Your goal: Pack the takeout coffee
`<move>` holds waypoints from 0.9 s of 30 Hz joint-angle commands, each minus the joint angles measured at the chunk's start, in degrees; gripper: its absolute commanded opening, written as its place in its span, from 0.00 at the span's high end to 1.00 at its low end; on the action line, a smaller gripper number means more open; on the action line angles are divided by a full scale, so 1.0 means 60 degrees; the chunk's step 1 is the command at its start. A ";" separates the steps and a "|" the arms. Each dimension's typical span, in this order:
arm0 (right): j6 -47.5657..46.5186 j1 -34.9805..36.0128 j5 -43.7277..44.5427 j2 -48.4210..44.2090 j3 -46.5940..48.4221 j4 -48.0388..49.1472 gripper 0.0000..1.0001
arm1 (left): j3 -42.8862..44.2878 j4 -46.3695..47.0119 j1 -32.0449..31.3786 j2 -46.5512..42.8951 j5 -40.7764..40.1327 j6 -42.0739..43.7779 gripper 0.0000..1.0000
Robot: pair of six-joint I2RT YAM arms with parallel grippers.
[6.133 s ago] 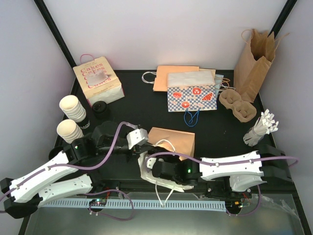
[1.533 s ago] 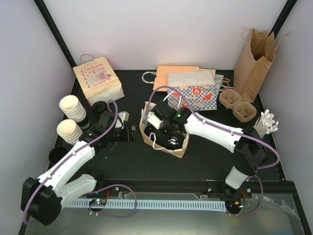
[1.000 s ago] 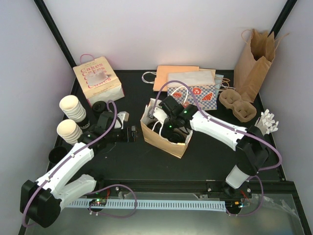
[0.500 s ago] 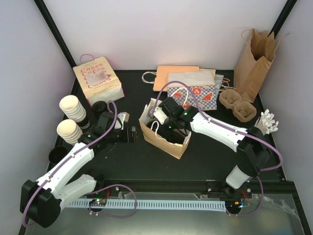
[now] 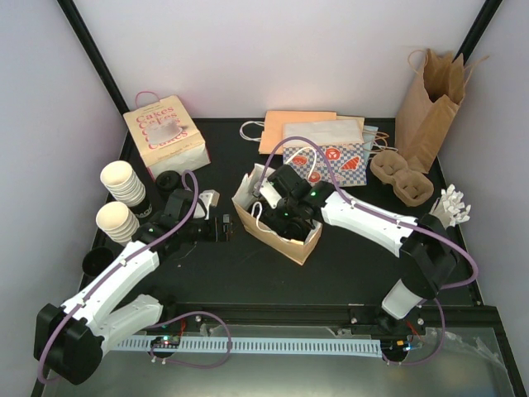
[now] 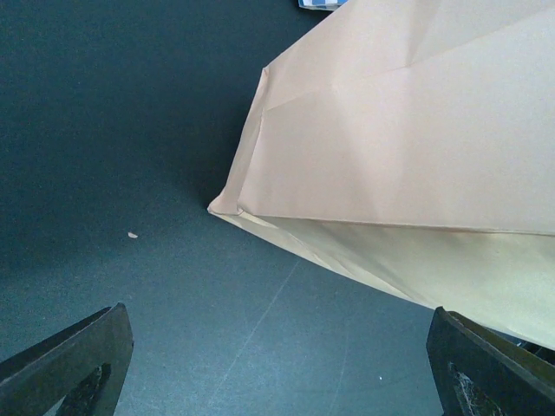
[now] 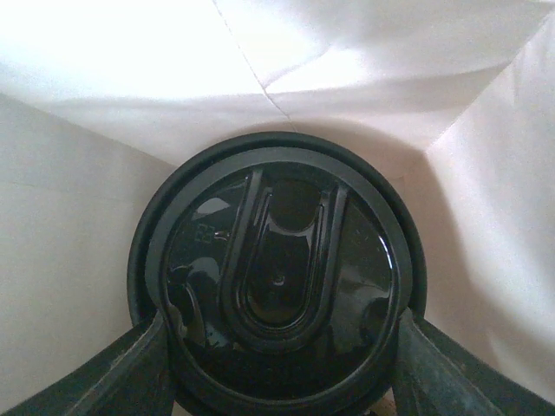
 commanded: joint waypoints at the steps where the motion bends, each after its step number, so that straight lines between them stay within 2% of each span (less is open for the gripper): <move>1: -0.0071 -0.0226 0.1313 0.0748 -0.0773 -0.2183 0.40 | 0.0048 0.0252 -0.0012 -0.0137 0.0119 0.0109 0.05; 13: -0.0154 -0.0227 0.0558 0.0350 0.0375 -0.2529 0.37 | 0.0131 0.0198 -0.0008 -0.0167 0.0144 0.0140 0.04; 15: -0.0157 -0.0223 0.0477 0.0290 0.0548 -0.2584 0.28 | 0.0161 0.0175 -0.0012 -0.0167 0.0137 0.0138 0.04; 17: -0.0172 -0.0223 0.0436 0.0185 0.0650 -0.2571 0.02 | 0.0178 0.0179 -0.0009 -0.0167 0.0136 0.0150 0.04; 27: -0.0174 -0.0224 0.0297 -0.0385 0.1630 -0.2865 0.00 | 0.0235 0.0078 -0.0013 -0.0182 0.0148 0.0166 0.04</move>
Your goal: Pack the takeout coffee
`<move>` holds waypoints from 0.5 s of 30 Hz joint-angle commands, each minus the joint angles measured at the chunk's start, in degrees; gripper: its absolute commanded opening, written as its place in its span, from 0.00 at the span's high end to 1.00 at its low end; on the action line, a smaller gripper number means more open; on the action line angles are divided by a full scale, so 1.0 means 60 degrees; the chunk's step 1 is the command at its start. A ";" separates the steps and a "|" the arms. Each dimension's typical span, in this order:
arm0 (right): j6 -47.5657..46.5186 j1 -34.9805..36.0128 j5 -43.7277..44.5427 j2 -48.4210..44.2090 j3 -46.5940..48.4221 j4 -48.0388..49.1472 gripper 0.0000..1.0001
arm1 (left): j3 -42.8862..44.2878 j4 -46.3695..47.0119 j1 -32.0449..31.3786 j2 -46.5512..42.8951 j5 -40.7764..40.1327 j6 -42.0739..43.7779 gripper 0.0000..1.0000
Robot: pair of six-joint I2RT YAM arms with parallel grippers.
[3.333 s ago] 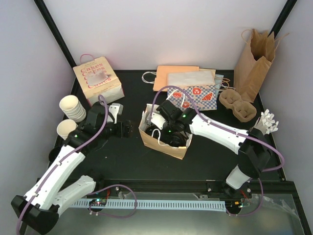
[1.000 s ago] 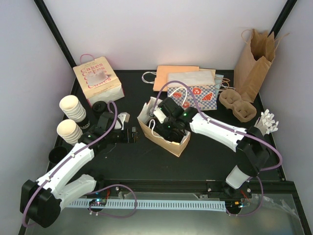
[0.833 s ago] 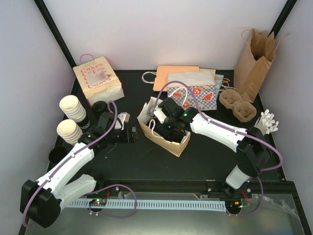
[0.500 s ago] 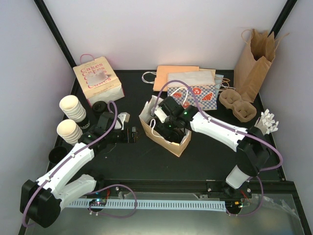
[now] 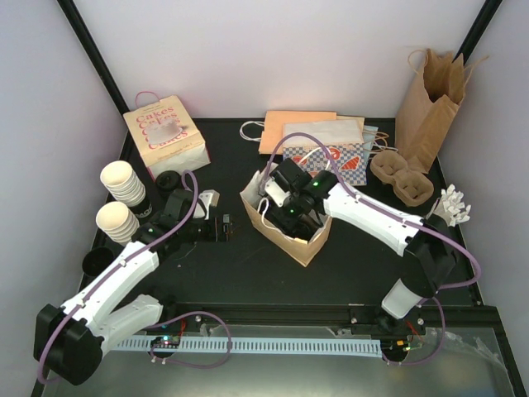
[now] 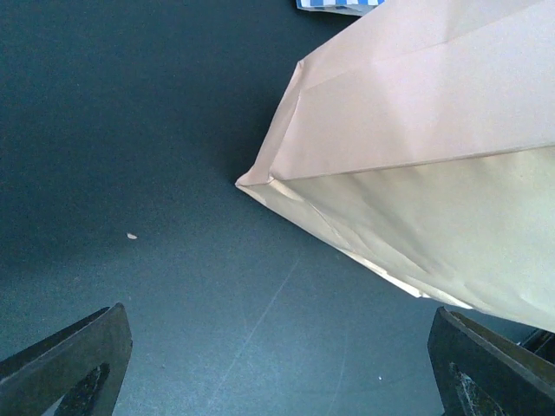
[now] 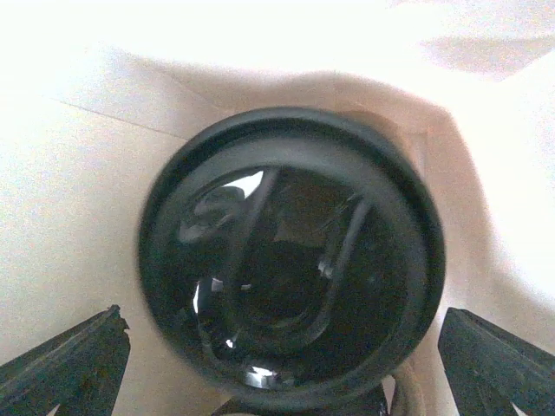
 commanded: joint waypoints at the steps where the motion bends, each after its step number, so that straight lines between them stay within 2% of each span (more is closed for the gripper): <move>1: -0.0068 -0.0085 0.0215 -0.0354 0.0531 -0.0466 0.00 | 0.0239 0.0056 -0.0013 -0.0163 0.0140 0.0145 0.04; 7: -0.0017 -0.0077 0.0218 -0.0504 0.0788 -0.0641 0.00 | 0.0389 -0.0214 -0.0012 -0.0270 -0.0089 0.0225 0.03; 15: 0.0215 -0.0085 0.0356 -0.0865 0.1653 -0.1108 0.00 | 0.1186 -0.1282 0.0018 -0.0632 -0.1151 0.0569 0.01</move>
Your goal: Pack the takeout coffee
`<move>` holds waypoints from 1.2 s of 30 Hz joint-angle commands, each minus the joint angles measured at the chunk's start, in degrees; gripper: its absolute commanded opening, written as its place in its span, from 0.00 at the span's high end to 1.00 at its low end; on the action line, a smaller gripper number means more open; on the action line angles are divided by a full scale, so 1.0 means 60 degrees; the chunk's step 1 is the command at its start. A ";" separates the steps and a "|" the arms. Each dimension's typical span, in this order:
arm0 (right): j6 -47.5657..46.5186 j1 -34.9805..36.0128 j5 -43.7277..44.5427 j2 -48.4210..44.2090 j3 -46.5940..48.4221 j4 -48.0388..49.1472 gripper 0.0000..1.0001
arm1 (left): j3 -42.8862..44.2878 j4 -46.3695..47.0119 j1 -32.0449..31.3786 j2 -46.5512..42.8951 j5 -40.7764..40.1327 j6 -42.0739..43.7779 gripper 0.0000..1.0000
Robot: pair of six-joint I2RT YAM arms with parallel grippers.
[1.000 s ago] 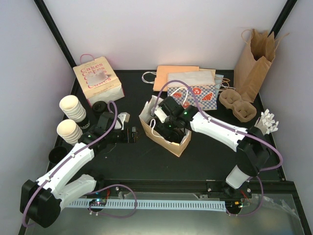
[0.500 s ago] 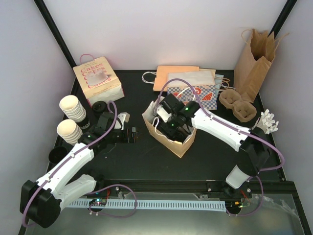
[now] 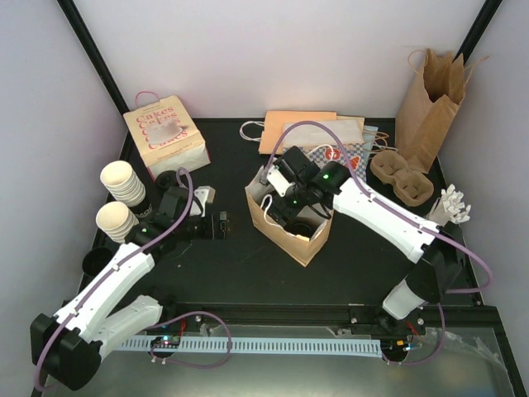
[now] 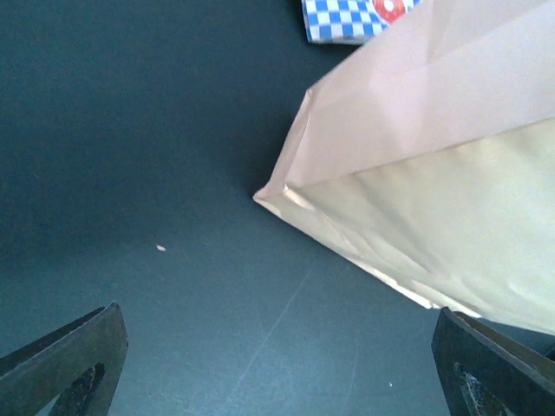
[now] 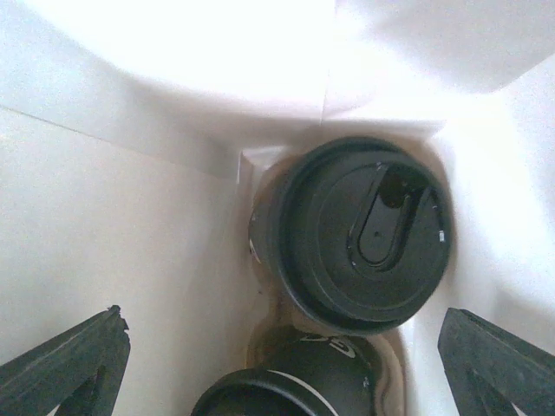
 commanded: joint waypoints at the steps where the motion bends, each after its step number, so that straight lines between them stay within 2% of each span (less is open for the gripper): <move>1: 0.0195 -0.0047 0.0142 -0.0494 0.0742 -0.0384 0.00 | 0.0867 -0.0732 0.0024 -0.0381 -0.0795 0.0280 0.01; 7: 0.0566 -0.0047 0.0320 -0.0758 0.1590 -0.0701 0.00 | 0.2086 -0.1868 0.0443 -0.0465 -0.1783 0.0712 0.01; 13: 0.1044 -0.0044 0.0115 -0.1315 0.2101 -0.0596 0.00 | 0.3685 -0.3261 0.1428 0.0677 -0.2592 0.1039 0.01; 17: 0.1279 -0.0045 -0.0143 -0.1680 0.2265 -0.0430 0.00 | 0.4174 -0.3437 0.1613 0.0816 -0.2709 0.0960 0.01; 20: 0.1442 -0.0050 -0.0338 -0.1920 0.2419 -0.0280 0.00 | 0.4120 -0.3089 0.1613 0.0616 -0.2213 0.0748 0.01; 24: 0.1759 -0.0045 -0.0285 -0.2340 0.2627 0.0123 0.00 | 0.3532 -0.2110 0.1613 0.0169 -0.0714 0.0464 0.01; 28: 0.2167 -0.0045 0.0616 -0.2821 0.2745 0.0286 0.00 | 0.3018 -0.1499 0.1599 -0.0355 0.0243 -0.0191 0.01; 32: 0.2546 -0.0059 0.1990 -0.3355 0.2206 0.0440 0.00 | 0.2367 -0.0756 0.1411 -0.0963 0.1093 -0.1029 0.03; 36: 0.2619 -0.0077 0.2804 -0.3710 0.1680 0.0364 0.00 | 0.1590 0.0386 0.0399 -0.1551 0.1170 -0.1927 0.05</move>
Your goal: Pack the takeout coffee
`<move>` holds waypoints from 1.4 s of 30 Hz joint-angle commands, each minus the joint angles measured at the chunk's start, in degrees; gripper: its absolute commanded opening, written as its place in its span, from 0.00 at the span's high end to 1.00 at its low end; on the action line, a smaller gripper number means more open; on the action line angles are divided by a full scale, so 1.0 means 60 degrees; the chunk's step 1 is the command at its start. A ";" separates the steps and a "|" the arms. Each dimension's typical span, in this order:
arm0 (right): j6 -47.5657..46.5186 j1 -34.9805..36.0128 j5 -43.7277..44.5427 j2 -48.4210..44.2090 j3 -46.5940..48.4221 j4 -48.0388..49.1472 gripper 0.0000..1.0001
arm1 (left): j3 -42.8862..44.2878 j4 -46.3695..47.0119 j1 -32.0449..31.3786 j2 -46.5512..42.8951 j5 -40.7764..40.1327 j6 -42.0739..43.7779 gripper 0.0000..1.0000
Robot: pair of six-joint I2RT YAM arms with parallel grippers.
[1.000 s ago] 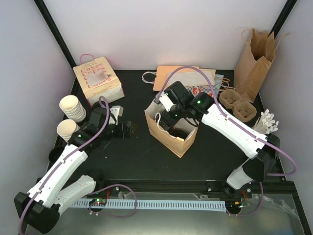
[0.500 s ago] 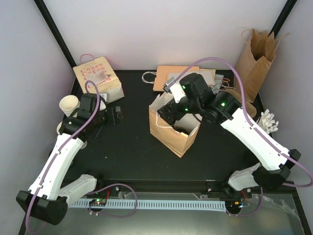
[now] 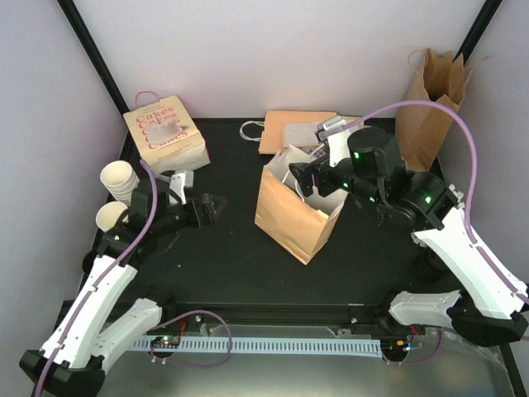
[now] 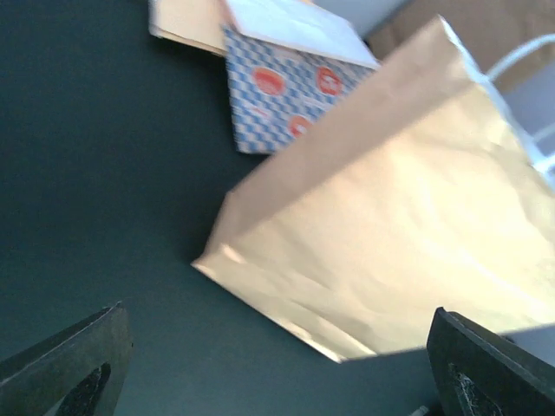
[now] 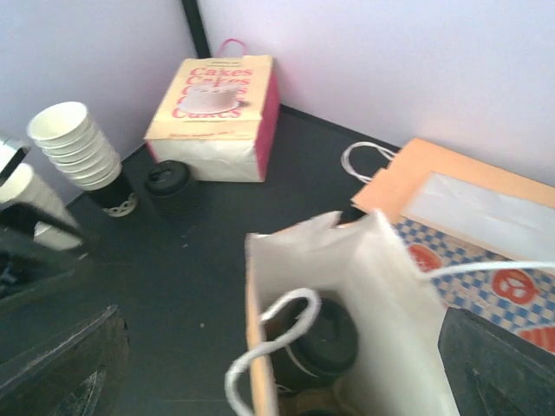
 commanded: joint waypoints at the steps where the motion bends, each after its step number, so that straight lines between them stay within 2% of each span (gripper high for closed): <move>1: 0.0356 -0.0085 0.1477 -0.0261 -0.0532 0.0064 0.00 | -0.0607 0.1629 -0.1137 -0.0603 0.0575 -0.1307 0.05; 7: 0.0526 -0.0099 0.2480 -0.0502 -0.0924 -0.0595 0.00 | -0.0640 0.2275 -0.2692 -0.0751 -0.0191 -0.1786 0.05; 15: 0.1345 -0.0099 0.3423 -0.1761 -0.2473 -0.1005 0.01 | -0.0722 0.3843 -0.5294 -0.0570 -0.1566 -0.2707 0.11; 18: 0.1960 -0.0096 0.3627 -0.2166 -0.3062 -0.1212 0.00 | -0.0680 0.3949 -0.5839 -0.0310 -0.2050 -0.2566 0.11; 22: 0.3469 -0.0100 0.4667 -0.2428 -0.3141 -0.2048 0.00 | -0.0763 0.3931 -0.6037 -0.0225 -0.2417 -0.2324 0.11; 25: 0.3697 -0.0098 0.4257 -0.2563 -0.2802 -0.2629 0.00 | -0.0907 0.3860 -0.6044 -0.0372 -0.2711 -0.2151 0.10; 30: 0.3436 -0.0098 0.3373 -0.3690 -0.3986 -0.1391 0.00 | -0.1120 0.3667 -0.6038 -0.0779 -0.3382 -0.1674 0.09; 36: 0.5110 -0.0096 0.4803 -0.3354 -0.3962 -0.2738 0.01 | -0.1225 0.2891 -0.6024 -0.1291 -0.4101 -0.0741 0.05; 40: 0.6795 -0.0096 0.5719 -0.2929 -0.3718 -0.4156 0.12 | -0.0942 0.1747 -0.5754 -0.1343 -0.4399 0.0200 0.02; 42: 0.7461 -0.0243 0.6018 -0.2936 -0.3714 -0.4682 0.18 | -0.0790 0.1221 -0.4977 -0.1159 -0.3484 0.0527 0.01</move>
